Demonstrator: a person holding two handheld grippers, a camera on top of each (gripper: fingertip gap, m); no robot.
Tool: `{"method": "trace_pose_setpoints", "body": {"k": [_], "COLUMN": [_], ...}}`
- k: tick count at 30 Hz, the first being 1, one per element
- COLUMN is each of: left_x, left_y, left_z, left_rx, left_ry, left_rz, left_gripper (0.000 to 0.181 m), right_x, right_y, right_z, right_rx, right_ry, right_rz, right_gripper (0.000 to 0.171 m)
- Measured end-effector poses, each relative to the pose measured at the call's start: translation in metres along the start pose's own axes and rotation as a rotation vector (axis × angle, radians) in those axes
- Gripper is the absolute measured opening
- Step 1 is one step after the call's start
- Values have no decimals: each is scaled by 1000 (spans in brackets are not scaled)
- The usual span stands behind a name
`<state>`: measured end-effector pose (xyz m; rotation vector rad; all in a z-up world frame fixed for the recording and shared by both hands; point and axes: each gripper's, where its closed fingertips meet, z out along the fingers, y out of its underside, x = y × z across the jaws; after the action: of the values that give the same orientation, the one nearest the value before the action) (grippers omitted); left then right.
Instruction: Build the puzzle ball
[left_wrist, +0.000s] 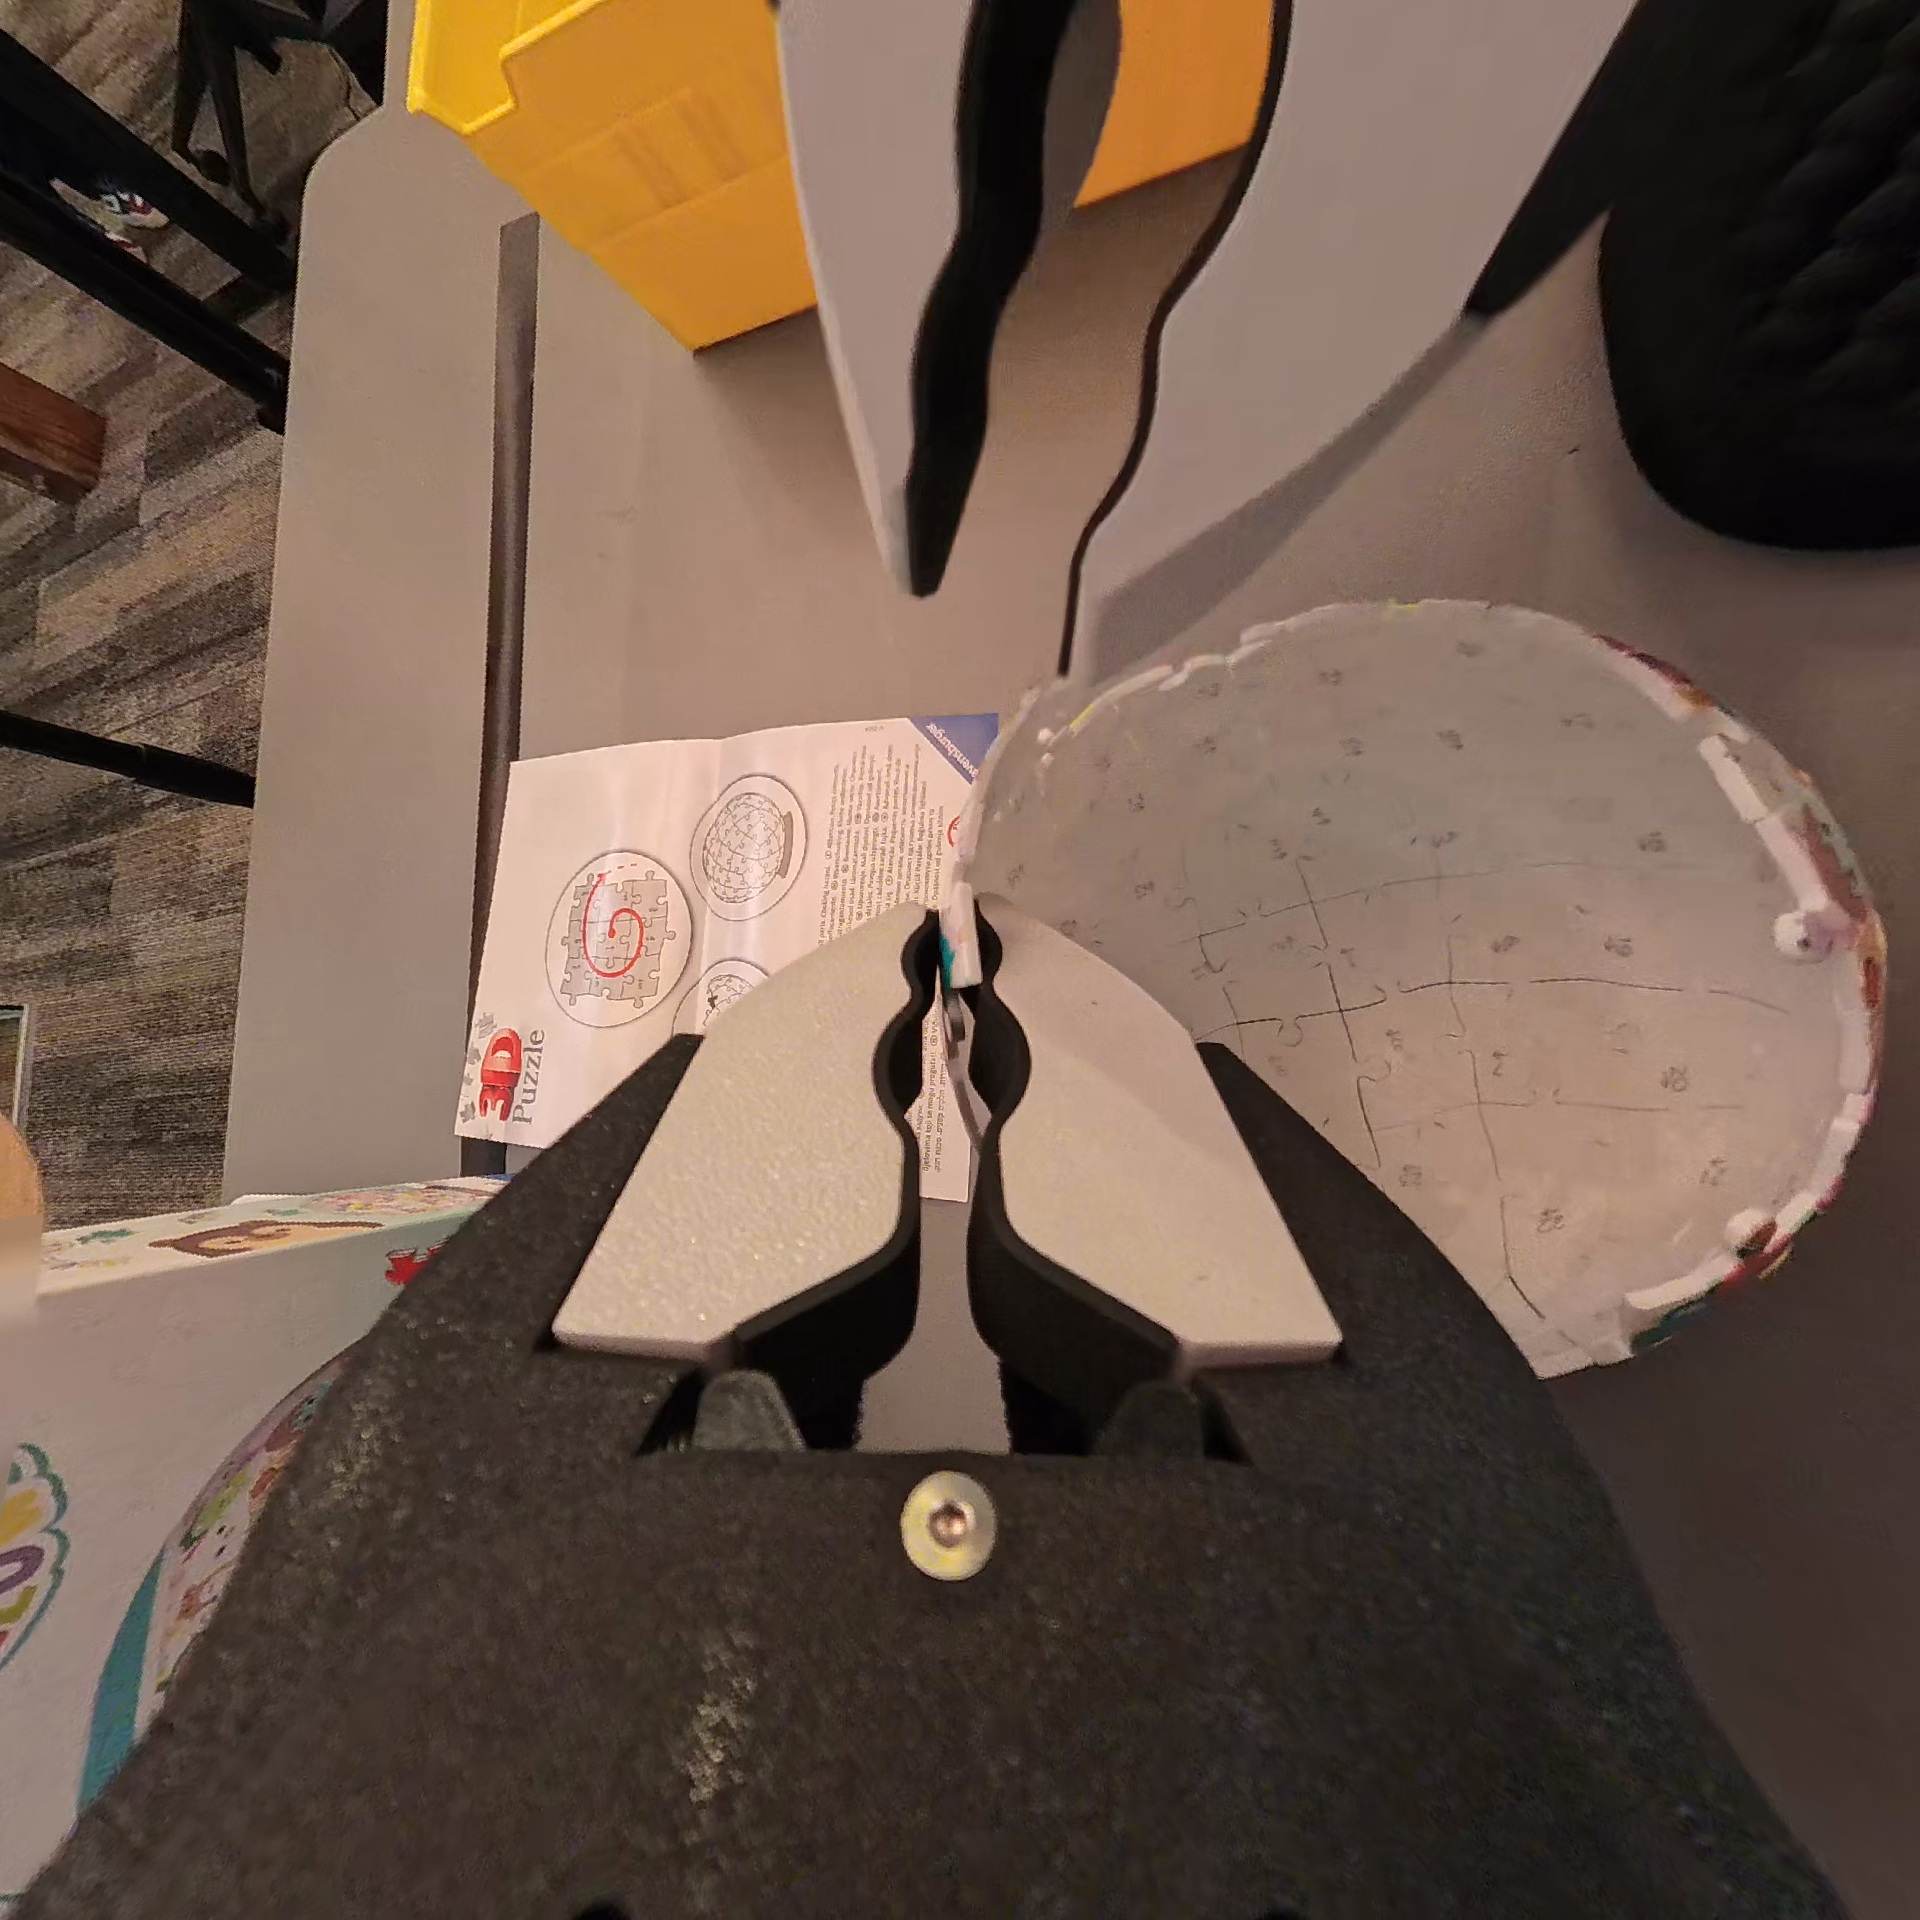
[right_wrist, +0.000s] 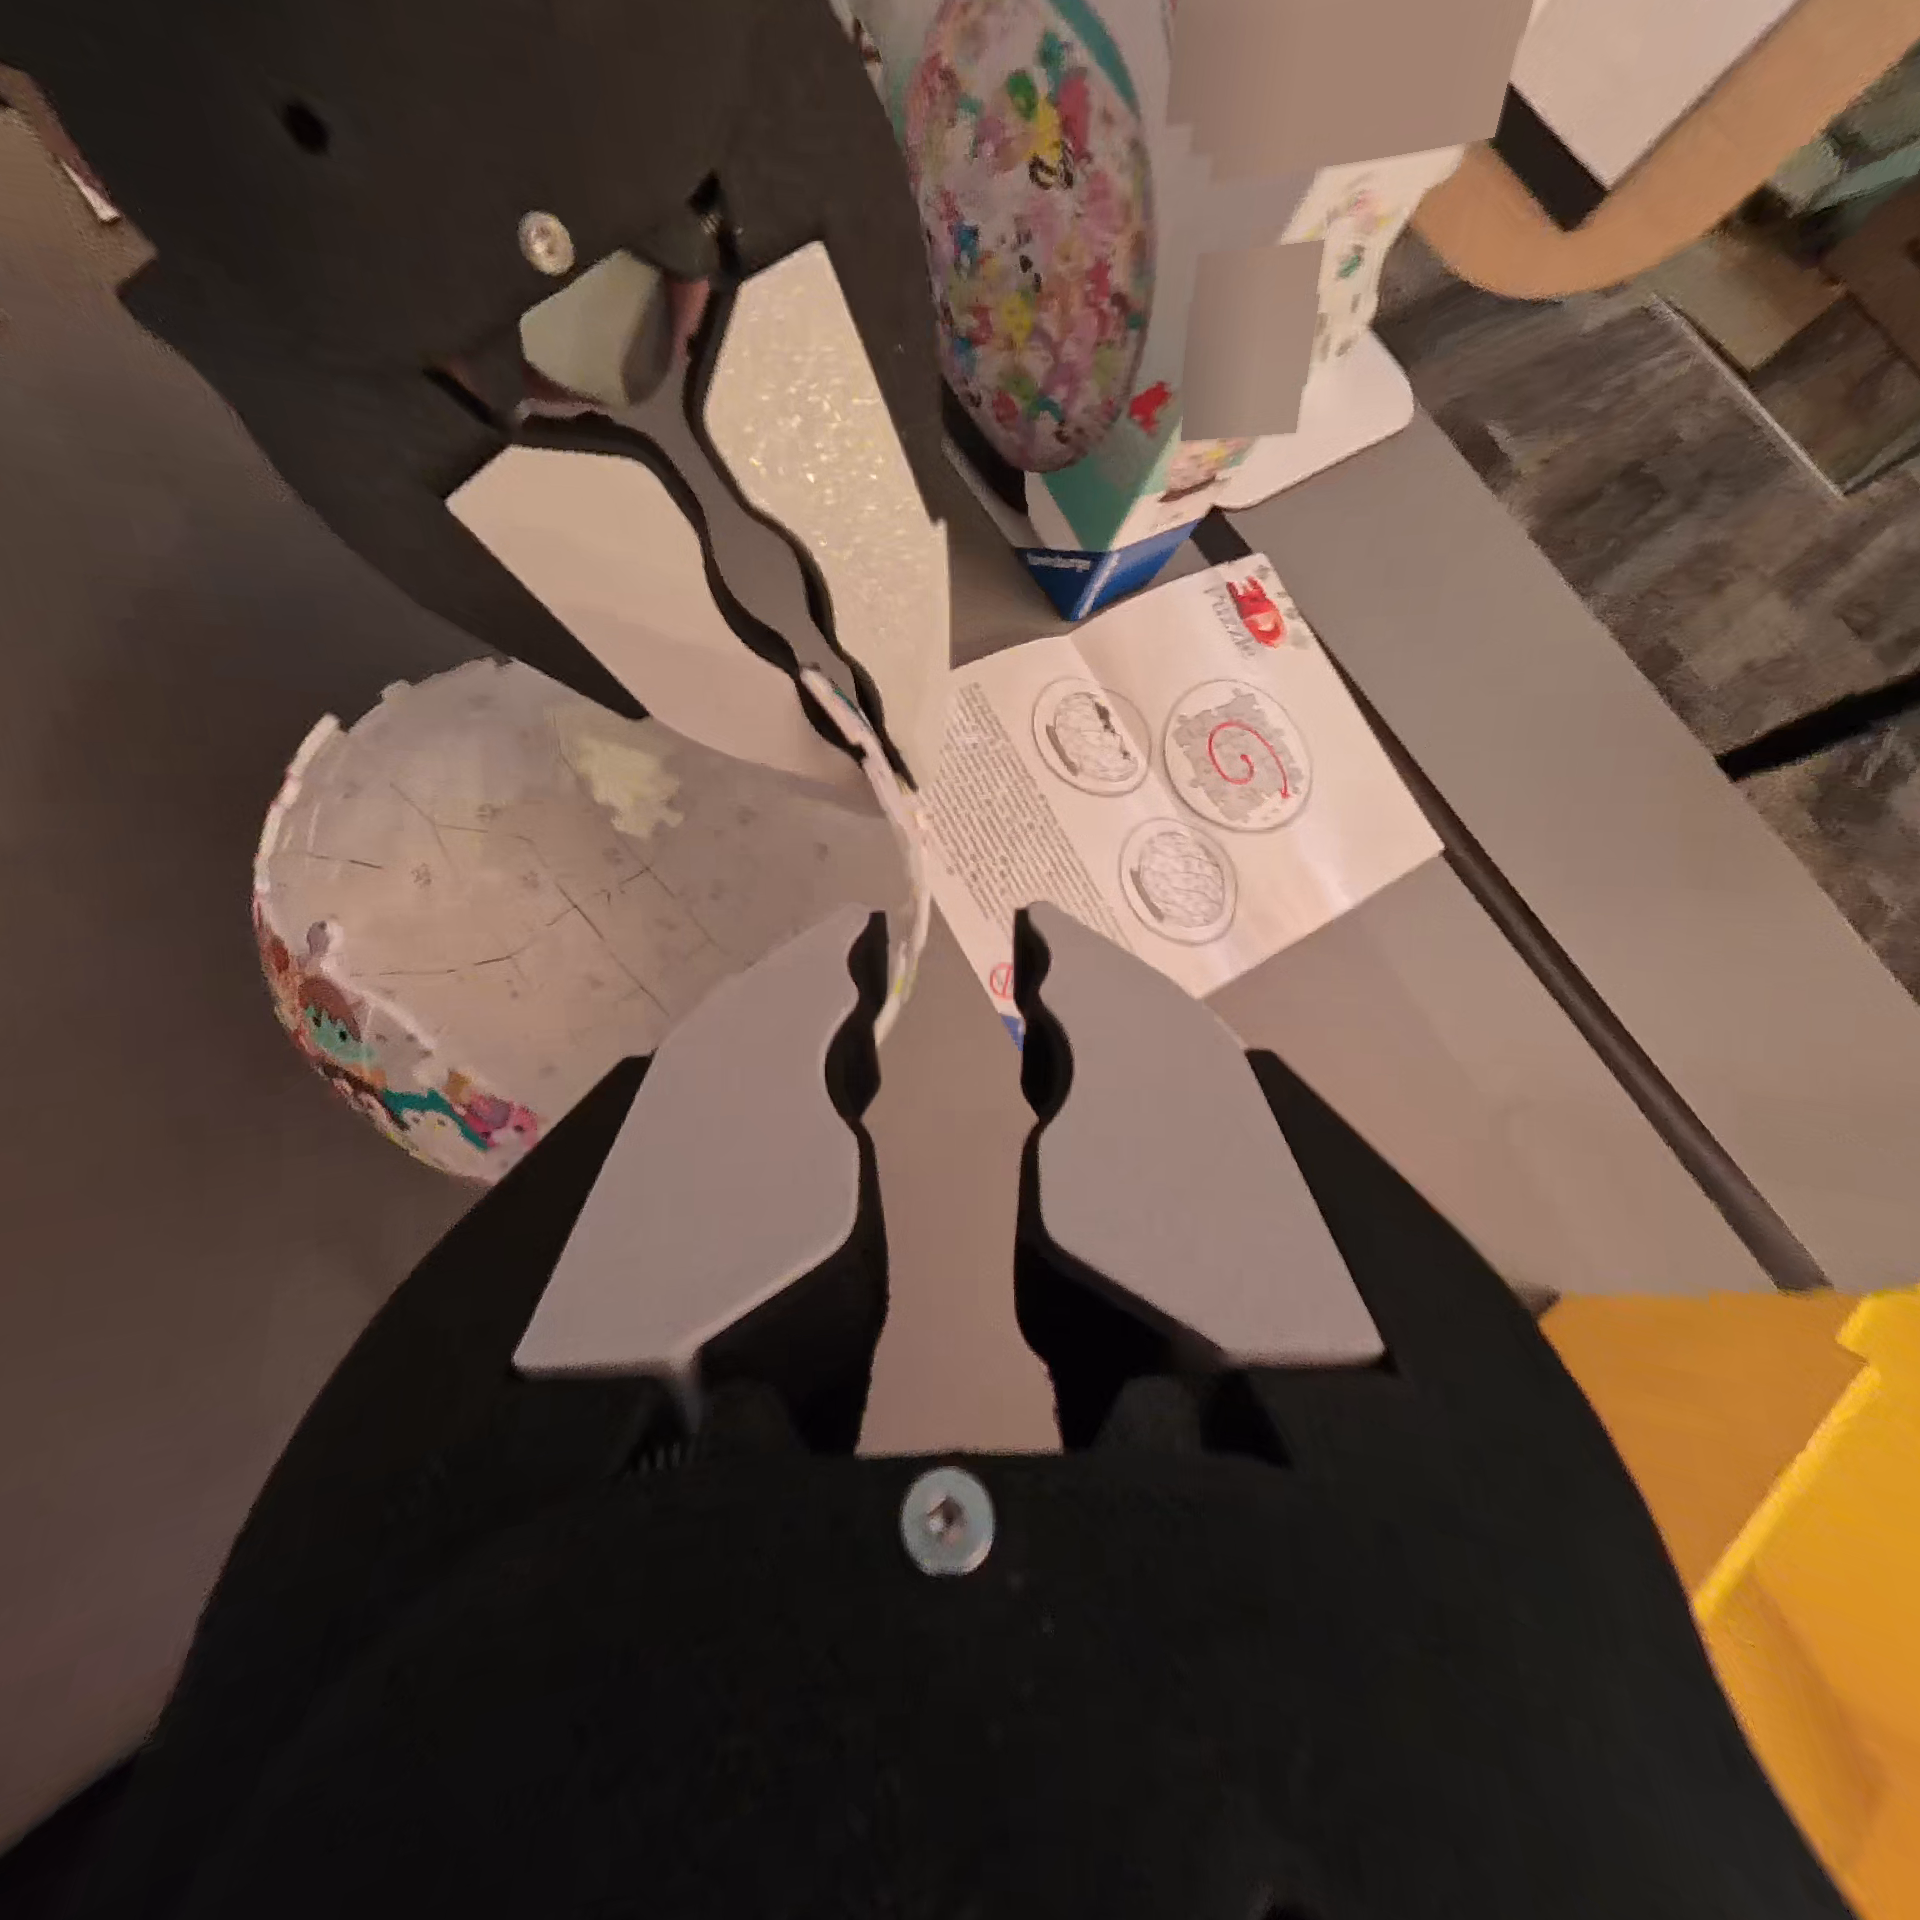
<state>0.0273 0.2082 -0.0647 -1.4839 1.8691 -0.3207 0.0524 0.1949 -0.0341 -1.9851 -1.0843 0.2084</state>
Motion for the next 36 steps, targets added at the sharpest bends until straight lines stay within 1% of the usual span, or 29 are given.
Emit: {"method": "trace_pose_setpoints", "body": {"k": [2,8,12,15,17,24,36], "left_x": [0,0,0,0,0,0,1], "left_y": [0,1,1,1,1,1,2], "left_z": [0,0,0,0,0,0,0], "left_rx": [-3,-2,-1,-1,-4,-2,-5], "left_ry": [-1,1,-1,-3,-5,-10,-18], "left_rz": [0,5,8,10,12,7,16], "left_gripper": [3,3,3,2,3,2,2], "right_x": [-1,-7,-9,-8,-9,-9,-11], "right_y": [6,23,17,18,20,25,27], "right_z": [-1,16,18,21,24,27,27], "right_rx": [-35,-104,-82,-109,-131,-182,-171], "right_ry": [-16,-52,-32,15,23,44,39], "right_rz": [23,24,-12,-45,-55,28,105], "right_gripper": [24,22,19,14,7,6,5]}}
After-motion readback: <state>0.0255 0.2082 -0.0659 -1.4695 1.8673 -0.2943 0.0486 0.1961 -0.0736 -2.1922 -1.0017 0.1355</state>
